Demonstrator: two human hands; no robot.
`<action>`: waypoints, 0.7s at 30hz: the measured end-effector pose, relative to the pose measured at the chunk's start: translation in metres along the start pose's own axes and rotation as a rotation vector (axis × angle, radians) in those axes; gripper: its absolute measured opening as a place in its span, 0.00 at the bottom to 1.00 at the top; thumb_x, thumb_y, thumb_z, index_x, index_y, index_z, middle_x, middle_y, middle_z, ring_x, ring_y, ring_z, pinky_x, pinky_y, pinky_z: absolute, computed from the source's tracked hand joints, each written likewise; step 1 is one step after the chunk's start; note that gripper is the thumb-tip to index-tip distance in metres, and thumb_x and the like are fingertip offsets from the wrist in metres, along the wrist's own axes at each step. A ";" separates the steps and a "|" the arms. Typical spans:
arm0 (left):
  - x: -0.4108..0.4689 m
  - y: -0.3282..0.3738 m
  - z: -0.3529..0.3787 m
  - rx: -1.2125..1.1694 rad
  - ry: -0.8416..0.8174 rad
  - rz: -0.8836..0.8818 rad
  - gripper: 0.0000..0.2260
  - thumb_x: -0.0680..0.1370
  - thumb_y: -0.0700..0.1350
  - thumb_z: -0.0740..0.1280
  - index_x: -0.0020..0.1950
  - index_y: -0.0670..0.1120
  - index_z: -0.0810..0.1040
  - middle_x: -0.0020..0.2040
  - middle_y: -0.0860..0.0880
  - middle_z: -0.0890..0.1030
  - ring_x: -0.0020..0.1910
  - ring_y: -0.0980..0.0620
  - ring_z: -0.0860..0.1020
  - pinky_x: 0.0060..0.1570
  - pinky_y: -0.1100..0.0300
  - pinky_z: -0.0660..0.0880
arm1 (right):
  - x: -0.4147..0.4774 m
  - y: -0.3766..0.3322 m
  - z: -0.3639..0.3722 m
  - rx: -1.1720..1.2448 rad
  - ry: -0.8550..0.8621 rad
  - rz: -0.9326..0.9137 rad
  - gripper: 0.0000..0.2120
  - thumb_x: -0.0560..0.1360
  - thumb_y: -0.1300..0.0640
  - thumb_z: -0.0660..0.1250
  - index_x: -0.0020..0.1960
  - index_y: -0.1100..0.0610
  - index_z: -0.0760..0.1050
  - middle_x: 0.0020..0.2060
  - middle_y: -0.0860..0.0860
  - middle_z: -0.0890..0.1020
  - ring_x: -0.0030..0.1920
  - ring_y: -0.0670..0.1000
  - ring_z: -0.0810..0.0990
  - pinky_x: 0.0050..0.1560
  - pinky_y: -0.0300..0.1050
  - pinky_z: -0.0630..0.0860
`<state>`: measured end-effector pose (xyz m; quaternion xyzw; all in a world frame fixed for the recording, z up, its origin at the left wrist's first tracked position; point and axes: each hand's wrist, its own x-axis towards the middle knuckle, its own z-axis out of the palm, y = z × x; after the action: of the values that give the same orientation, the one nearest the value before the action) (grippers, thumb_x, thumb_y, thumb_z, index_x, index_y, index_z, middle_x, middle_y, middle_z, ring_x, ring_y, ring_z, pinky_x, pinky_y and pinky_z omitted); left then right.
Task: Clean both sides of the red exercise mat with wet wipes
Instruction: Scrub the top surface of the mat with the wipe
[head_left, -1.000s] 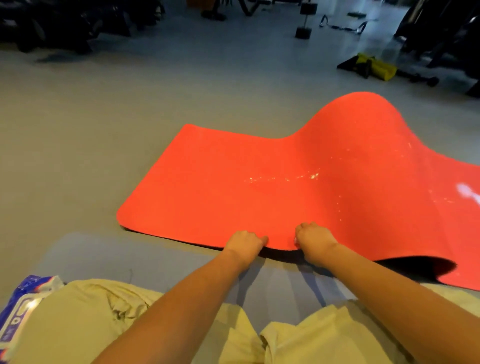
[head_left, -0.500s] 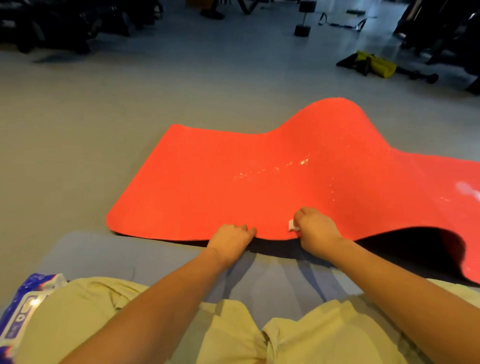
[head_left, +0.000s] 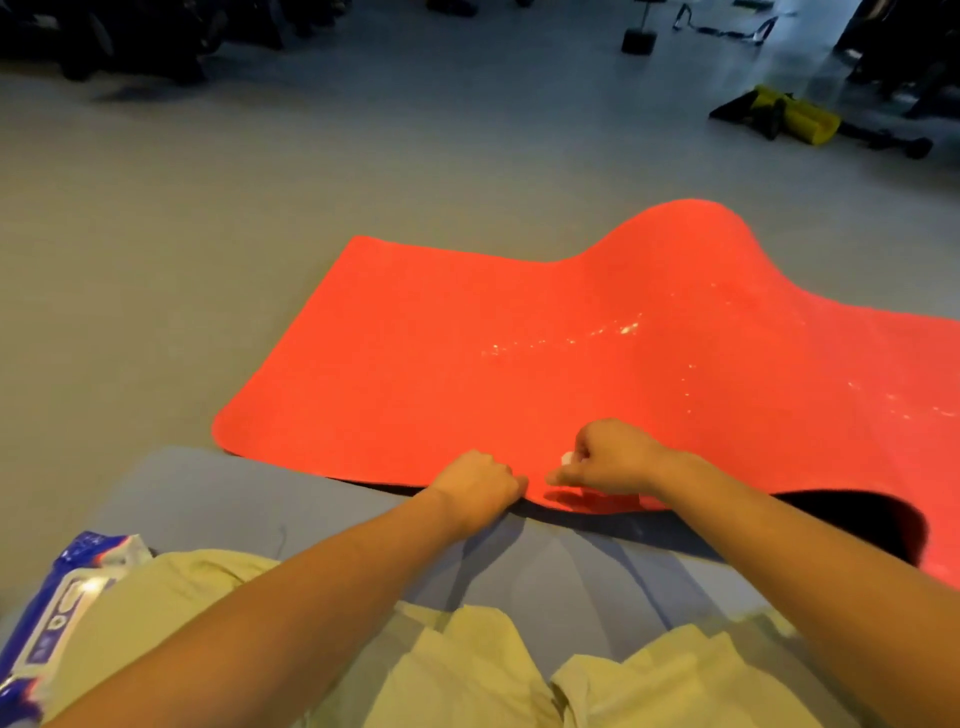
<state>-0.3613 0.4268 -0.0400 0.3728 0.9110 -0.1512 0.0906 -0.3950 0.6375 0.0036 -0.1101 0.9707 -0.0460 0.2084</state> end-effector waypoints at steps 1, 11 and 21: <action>-0.003 0.001 0.006 -0.021 0.000 0.010 0.14 0.83 0.39 0.60 0.68 0.45 0.74 0.58 0.43 0.81 0.53 0.37 0.82 0.40 0.49 0.63 | 0.007 -0.006 0.005 0.051 0.076 -0.012 0.25 0.70 0.34 0.70 0.35 0.57 0.76 0.30 0.53 0.79 0.35 0.56 0.78 0.32 0.46 0.67; 0.013 -0.070 0.046 -0.513 0.053 -0.267 0.19 0.75 0.57 0.74 0.62 0.50 0.78 0.60 0.46 0.78 0.58 0.40 0.79 0.48 0.48 0.74 | 0.086 -0.076 0.069 0.260 0.328 -0.208 0.05 0.74 0.55 0.68 0.50 0.51 0.78 0.46 0.51 0.82 0.48 0.58 0.80 0.41 0.51 0.74; 0.046 -0.110 0.047 -0.417 -0.156 -0.415 0.58 0.51 0.75 0.79 0.72 0.45 0.69 0.69 0.46 0.68 0.70 0.42 0.67 0.68 0.44 0.73 | 0.168 -0.067 0.053 0.228 0.477 -0.210 0.02 0.72 0.55 0.75 0.44 0.49 0.84 0.41 0.49 0.80 0.47 0.56 0.79 0.40 0.47 0.70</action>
<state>-0.4692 0.3665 -0.0740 0.1394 0.9694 -0.0046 0.2020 -0.5095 0.5309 -0.1017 -0.1718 0.9642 -0.2010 -0.0208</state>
